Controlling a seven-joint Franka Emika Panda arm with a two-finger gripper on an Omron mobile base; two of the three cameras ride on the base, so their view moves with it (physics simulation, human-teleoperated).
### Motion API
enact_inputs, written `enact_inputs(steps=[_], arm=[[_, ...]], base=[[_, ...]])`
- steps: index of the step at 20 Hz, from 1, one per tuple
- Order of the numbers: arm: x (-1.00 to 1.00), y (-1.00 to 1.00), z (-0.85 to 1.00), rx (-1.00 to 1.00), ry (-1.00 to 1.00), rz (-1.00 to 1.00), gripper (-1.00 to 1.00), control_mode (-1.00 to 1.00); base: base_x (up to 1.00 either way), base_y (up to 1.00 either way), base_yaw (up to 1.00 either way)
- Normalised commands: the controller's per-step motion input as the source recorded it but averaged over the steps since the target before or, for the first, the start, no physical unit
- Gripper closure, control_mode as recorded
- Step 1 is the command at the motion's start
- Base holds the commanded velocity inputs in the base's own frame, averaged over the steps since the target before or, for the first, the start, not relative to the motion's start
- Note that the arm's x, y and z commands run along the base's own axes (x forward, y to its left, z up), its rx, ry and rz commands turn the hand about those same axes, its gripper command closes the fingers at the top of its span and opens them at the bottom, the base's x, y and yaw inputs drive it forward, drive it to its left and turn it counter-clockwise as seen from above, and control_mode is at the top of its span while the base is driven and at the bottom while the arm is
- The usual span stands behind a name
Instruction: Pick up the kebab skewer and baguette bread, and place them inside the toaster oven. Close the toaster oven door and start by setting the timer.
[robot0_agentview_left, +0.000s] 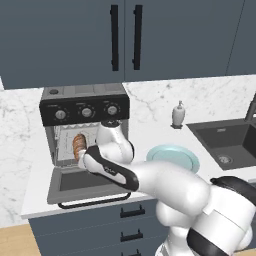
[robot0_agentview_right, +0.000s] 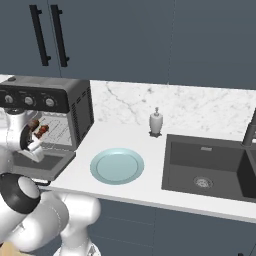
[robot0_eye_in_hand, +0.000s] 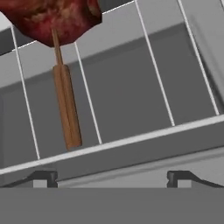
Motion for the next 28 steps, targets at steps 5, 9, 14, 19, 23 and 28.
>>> enact_inputs(steps=[5,9,14,19,23,28], arm=[[0.39,0.10,-0.30,0.00,-0.01,-0.05,-1.00,-1.00],[0.43,0.06,-0.31,0.00,0.00,-0.03,-1.00,-1.00],[0.46,0.00,-0.18,0.00,0.00,-0.02,-1.00,-1.00],[0.21,0.07,-0.28,0.00,-0.03,-0.05,-1.00,-1.00],[0.21,0.18,-0.19,0.00,-0.09,-0.06,-1.00,-1.00],[0.35,0.17,-0.08,0.00,-0.10,-0.09,-1.00,-1.00]], base=[[0.00,0.00,0.00],[0.00,0.00,0.00],[0.00,0.00,0.00],[0.00,0.00,0.00],[0.00,0.00,0.00],[0.00,0.00,0.00]])
